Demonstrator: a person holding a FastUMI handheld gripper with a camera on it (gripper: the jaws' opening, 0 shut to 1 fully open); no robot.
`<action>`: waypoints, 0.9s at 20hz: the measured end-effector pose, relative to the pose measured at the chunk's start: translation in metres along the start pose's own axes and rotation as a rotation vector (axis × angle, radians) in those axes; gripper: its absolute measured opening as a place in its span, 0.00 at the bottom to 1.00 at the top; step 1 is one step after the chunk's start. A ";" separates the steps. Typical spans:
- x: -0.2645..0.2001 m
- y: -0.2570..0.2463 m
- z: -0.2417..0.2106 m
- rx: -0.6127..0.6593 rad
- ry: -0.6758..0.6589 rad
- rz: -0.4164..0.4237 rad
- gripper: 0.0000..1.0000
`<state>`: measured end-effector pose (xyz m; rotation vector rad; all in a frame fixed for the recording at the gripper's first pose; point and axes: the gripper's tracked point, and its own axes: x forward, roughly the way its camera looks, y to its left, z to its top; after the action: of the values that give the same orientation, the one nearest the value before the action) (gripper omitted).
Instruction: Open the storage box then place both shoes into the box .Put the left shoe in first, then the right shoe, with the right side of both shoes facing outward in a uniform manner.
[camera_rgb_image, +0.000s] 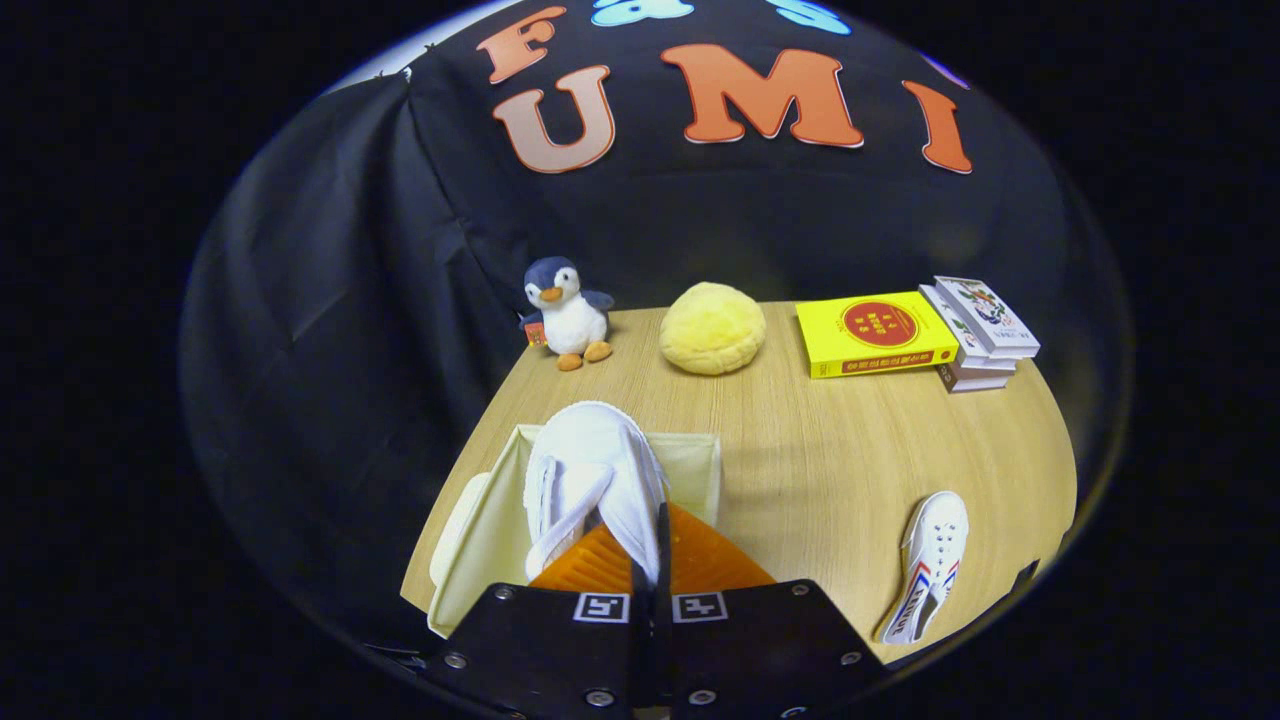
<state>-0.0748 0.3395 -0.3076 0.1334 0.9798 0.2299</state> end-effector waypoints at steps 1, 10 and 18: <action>0.008 0.007 -0.006 0.012 0.023 -0.008 0.01; 0.054 0.051 -0.045 0.124 0.150 -0.085 0.02; 0.045 0.098 -0.046 0.139 0.195 0.094 0.49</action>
<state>-0.1019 0.4460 -0.3484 0.2892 1.1851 0.2647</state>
